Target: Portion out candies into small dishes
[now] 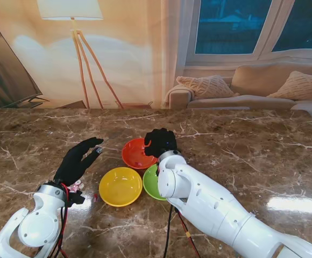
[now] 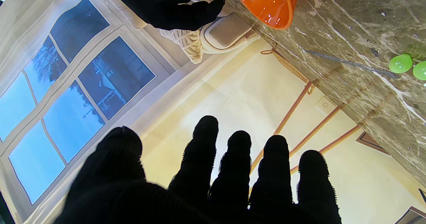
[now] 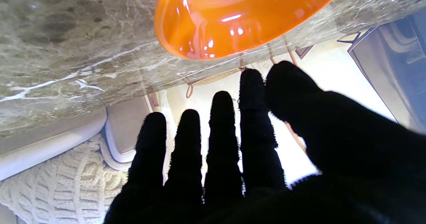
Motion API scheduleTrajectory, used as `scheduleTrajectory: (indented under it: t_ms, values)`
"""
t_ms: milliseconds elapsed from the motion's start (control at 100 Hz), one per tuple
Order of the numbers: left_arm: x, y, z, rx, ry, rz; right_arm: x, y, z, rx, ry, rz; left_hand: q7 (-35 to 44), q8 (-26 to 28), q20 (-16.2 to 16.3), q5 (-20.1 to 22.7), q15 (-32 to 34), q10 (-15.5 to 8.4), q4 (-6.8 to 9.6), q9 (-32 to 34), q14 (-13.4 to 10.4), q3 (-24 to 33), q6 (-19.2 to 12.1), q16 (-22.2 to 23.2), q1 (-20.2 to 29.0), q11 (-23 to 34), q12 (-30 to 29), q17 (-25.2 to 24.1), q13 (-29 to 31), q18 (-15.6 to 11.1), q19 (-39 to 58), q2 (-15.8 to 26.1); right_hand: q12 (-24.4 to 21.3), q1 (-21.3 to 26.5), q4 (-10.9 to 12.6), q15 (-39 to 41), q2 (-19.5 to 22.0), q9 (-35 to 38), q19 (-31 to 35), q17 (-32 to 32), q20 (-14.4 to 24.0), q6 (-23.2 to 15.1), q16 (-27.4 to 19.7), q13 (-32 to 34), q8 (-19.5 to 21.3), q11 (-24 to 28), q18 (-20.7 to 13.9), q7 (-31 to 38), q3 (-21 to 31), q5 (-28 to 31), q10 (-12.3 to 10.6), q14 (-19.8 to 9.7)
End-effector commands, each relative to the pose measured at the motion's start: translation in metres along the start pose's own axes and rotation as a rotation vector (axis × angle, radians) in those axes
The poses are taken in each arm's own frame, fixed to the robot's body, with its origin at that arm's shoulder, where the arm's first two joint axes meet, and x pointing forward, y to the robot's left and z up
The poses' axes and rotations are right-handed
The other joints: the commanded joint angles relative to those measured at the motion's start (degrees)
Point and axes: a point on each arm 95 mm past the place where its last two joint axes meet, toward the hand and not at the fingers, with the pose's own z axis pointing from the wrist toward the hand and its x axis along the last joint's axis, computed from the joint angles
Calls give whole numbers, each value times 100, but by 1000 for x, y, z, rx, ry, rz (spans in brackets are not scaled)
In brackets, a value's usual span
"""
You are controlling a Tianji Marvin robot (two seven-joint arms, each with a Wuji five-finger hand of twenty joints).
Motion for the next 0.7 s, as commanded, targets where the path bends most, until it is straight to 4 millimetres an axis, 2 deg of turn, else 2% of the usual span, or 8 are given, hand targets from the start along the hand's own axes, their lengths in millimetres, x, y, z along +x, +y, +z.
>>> scheduleTrajectory:
  t_ms: [0, 100, 160, 230, 420, 690]
  values:
    - [-1, 2, -2, -6, -7, 0, -1, 0, -3, 9, 5, 2, -16, 95, -59, 17, -117, 73, 26, 20, -94, -141, -95, -86, 21, -76, 13, -97, -112, 38, -140, 38, -48, -162, 126, -84, -65, -139, -85, -110, -8, -144, 69, -86, -17, -109, -1, 106, 191, 27, 21, -260]
    - [-1, 2, -2, -9, -8, -1, -4, 7, -9, -10, 16, -5, -17, 95, -60, 17, -117, 70, 25, 19, -91, -142, -92, -86, 20, -76, 13, -96, -110, 31, -140, 36, -142, -342, 330, -165, -16, -207, -168, -147, -24, -196, 42, -107, 108, -247, 13, -90, 234, -78, 55, -241]
    - [-1, 2, -2, -12, -8, -2, -6, 14, -15, -26, 22, -6, -18, 94, -59, 15, -117, 77, 25, 24, -85, -143, -88, -86, 18, -74, 14, -93, -111, 33, -139, 33, -310, -518, 641, -191, 78, -219, -248, -162, -31, -161, 33, -93, 339, -409, 40, -447, 243, -103, 81, -229]
    - [-1, 3, -1, -16, -7, -2, -9, 24, -23, -43, 31, -9, -18, 94, -58, 17, -116, 74, 25, 21, -92, -142, -91, -86, 21, -74, 14, -93, -109, 33, -138, 31, -516, -682, 896, -259, 185, -218, -318, -183, -44, -127, 0, -37, 524, -627, 67, -690, 216, -149, 117, -205]
    - [0, 5, -1, -23, -5, -1, -26, 50, -50, -69, 68, -41, -18, 94, -55, 18, -114, 76, 25, 22, -93, -140, -89, -85, 26, -72, 14, -87, -106, 30, -131, 31, -1102, -961, 946, -867, 338, -191, -651, -193, -122, -93, -308, 126, 628, -1249, 115, -1129, -23, -378, 176, -137]
    - [4, 10, 1, -40, 6, -3, -51, 70, -95, -91, 87, -62, -20, 93, -51, 11, -117, 67, 24, 15, -100, -141, -85, -85, 25, -70, 13, -96, -114, 26, -125, 30, -1698, -1222, 981, -1882, 528, -30, -1304, 20, -497, 102, -893, 698, 390, -1983, 149, -1651, -430, -846, 178, -78]
